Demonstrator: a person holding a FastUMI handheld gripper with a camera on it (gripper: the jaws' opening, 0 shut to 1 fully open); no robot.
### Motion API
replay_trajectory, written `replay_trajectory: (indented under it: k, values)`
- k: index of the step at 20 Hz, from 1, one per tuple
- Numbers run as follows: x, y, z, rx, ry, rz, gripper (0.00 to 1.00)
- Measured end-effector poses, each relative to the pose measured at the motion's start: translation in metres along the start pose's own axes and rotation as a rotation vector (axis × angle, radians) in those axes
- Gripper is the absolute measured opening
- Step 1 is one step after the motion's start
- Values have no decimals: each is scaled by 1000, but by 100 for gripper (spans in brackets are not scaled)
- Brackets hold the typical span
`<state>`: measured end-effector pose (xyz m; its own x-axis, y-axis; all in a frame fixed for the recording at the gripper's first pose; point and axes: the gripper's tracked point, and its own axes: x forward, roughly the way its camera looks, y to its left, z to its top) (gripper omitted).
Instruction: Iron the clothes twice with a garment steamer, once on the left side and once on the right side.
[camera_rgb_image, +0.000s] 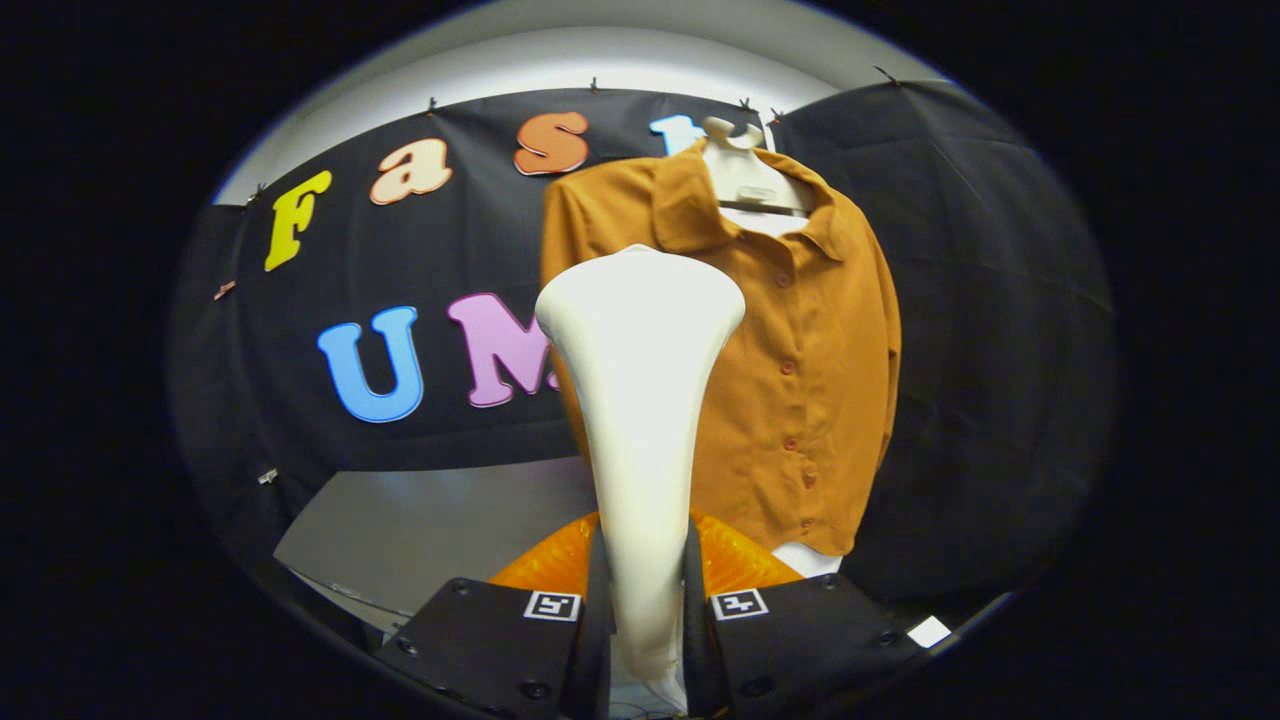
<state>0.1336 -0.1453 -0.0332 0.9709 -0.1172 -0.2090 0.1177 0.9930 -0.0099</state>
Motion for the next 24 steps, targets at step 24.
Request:
replay_trajectory:
  k: [24]
  values:
    - [-138,169,0,-38,-118,136,32]
